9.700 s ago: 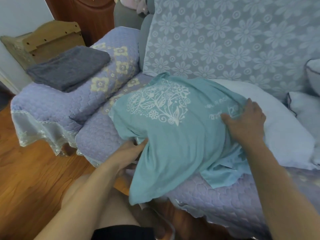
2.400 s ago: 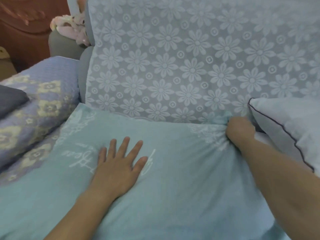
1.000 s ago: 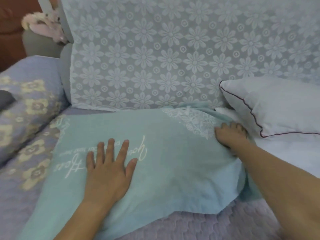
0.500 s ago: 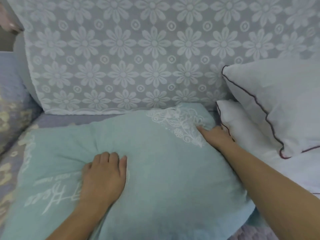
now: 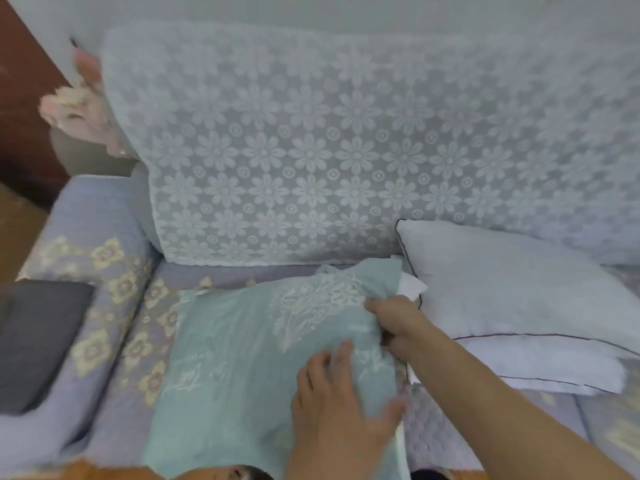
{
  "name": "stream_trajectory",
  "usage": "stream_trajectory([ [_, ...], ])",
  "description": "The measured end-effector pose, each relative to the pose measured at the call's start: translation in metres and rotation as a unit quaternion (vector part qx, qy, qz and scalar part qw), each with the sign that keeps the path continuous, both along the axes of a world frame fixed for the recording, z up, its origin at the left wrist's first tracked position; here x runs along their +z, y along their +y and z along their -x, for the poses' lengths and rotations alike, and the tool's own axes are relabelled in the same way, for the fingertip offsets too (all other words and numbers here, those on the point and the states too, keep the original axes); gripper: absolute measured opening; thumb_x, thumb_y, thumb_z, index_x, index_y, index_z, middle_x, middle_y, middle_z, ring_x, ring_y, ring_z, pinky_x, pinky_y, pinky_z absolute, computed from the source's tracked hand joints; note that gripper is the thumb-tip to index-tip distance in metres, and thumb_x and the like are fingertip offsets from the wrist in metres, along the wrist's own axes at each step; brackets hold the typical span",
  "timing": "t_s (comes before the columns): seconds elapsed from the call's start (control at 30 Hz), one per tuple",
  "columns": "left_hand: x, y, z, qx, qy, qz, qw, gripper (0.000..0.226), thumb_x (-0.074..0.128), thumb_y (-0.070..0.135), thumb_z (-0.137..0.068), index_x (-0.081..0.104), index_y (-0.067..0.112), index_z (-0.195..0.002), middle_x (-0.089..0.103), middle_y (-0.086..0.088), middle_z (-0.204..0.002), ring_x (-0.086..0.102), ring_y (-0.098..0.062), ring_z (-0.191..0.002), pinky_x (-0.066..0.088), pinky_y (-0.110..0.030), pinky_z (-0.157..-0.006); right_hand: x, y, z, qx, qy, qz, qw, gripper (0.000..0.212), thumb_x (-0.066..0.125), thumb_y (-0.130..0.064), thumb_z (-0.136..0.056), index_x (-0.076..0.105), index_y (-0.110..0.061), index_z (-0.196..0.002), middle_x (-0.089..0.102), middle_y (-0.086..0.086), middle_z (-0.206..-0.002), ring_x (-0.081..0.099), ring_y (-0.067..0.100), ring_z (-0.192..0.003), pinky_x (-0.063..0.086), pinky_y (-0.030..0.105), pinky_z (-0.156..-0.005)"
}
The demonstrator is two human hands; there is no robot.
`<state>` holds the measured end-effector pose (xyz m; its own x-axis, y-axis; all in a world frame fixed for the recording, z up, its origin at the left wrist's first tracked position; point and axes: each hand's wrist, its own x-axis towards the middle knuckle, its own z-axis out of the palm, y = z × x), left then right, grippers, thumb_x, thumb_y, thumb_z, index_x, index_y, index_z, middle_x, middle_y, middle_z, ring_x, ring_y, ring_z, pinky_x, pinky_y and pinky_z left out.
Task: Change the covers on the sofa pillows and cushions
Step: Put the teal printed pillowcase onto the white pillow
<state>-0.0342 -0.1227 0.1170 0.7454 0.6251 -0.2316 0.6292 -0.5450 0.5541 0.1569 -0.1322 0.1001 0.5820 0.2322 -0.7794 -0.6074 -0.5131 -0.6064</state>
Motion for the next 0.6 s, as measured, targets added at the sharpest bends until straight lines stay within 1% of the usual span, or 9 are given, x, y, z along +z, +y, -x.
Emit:
stream_trajectory([
  [0.1,0.054,0.02,0.006,-0.033,0.085,-0.083,0.992,0.098,0.071,0.058,-0.063,0.04,0.03,-0.152,0.052,-0.012,-0.137,0.056,-0.034,-0.113,0.057,-0.05,-0.071,0.067,0.019,0.043,-0.008,0.015,-0.05,0.999,0.01,0.056,-0.001,-0.096,0.062,0.004,-0.102,0.07,0.025,-0.095,0.069,0.036,-0.079,0.061,0.042,-0.065],
  [0.17,0.063,0.06,0.033,-0.051,0.072,-0.14,0.986,0.078,0.058,0.026,-0.086,0.022,0.036,-0.153,0.046,-0.002,-0.137,0.053,-0.027,-0.114,0.052,-0.041,-0.077,0.092,0.02,0.066,0.048,0.003,-0.066,0.997,0.013,0.054,-0.003,-0.097,0.061,0.0,-0.107,0.072,0.023,-0.098,0.071,0.035,-0.079,0.059,0.04,-0.062],
  [0.23,0.069,0.107,0.073,-0.079,0.035,-0.114,0.99,0.065,0.05,0.013,-0.087,0.03,0.04,-0.143,0.05,0.005,-0.126,0.056,-0.024,-0.112,0.05,-0.039,-0.084,0.109,0.014,0.08,0.178,-0.08,-0.047,0.98,0.012,0.054,-0.011,-0.099,0.056,-0.007,-0.11,0.072,0.019,-0.1,0.072,0.032,-0.079,0.059,0.04,-0.066],
  [0.3,0.082,0.147,0.114,-0.104,0.018,-0.079,0.991,0.064,0.054,0.008,-0.08,0.045,0.041,-0.134,0.055,0.009,-0.117,0.06,-0.021,-0.11,0.049,-0.035,-0.087,0.115,0.012,0.076,0.303,-0.281,0.043,0.91,0.026,0.056,-0.019,-0.097,0.05,-0.021,-0.122,0.066,0.009,-0.116,0.066,0.024,-0.09,0.055,0.038,-0.075],
  [0.37,0.096,0.179,0.146,-0.144,0.021,-0.068,0.987,0.06,0.057,0.009,-0.078,0.05,0.044,-0.125,0.056,0.017,-0.112,0.06,-0.011,-0.107,0.047,-0.03,-0.086,0.123,0.023,0.065,0.379,-0.424,0.079,0.819,0.058,0.063,-0.024,-0.093,0.039,-0.034,-0.145,0.043,0.002,-0.145,0.046,0.021,-0.126,0.042,0.033,-0.098],
  [0.4,0.104,0.192,0.159,-0.165,0.024,-0.061,0.984,0.059,0.059,0.009,-0.078,0.051,0.045,-0.124,0.057,0.02,-0.113,0.058,-0.006,-0.106,0.047,-0.027,-0.087,0.13,0.032,0.063,0.424,-0.429,0.068,0.795,0.068,0.067,-0.027,-0.091,0.034,-0.037,-0.15,0.032,0.0,-0.154,0.03,0.022,-0.14,0.032,0.036,-0.11],
  [0.47,0.123,0.212,0.182,-0.182,0.003,-0.05,0.982,0.06,0.065,0.009,-0.08,0.053,0.047,-0.125,0.058,0.026,-0.119,0.055,0.006,-0.108,0.045,-0.017,-0.089,0.143,0.053,0.063,0.524,-0.342,0.033,0.779,0.077,0.072,-0.032,-0.088,0.029,-0.043,-0.152,0.021,-0.007,-0.161,0.016,0.018,-0.149,0.02,0.037,-0.119],
  [0.53,0.137,0.226,0.199,-0.183,-0.018,-0.066,0.981,0.062,0.068,0.009,-0.08,0.053,0.052,-0.121,0.055,0.035,-0.119,0.052,0.013,-0.107,0.038,-0.005,-0.085,0.154,0.068,0.069,0.588,-0.211,0.002,0.781,0.078,0.071,-0.026,-0.09,0.028,-0.044,-0.152,0.024,-0.016,-0.158,0.021,0.01,-0.146,0.021,0.031,-0.118],
  [0.6,0.15,0.234,0.211,-0.177,-0.029,-0.077,0.981,0.058,0.068,0.008,-0.079,0.056,0.052,-0.115,0.056,0.036,-0.113,0.055,0.013,-0.104,0.039,-0.006,-0.082,0.162,0.076,0.076,0.607,-0.118,-0.033,0.785,0.07,0.068,-0.024,-0.093,0.035,-0.042,-0.151,0.035,-0.021,-0.15,0.033,0.006,-0.139,0.03,0.028,-0.116],
])
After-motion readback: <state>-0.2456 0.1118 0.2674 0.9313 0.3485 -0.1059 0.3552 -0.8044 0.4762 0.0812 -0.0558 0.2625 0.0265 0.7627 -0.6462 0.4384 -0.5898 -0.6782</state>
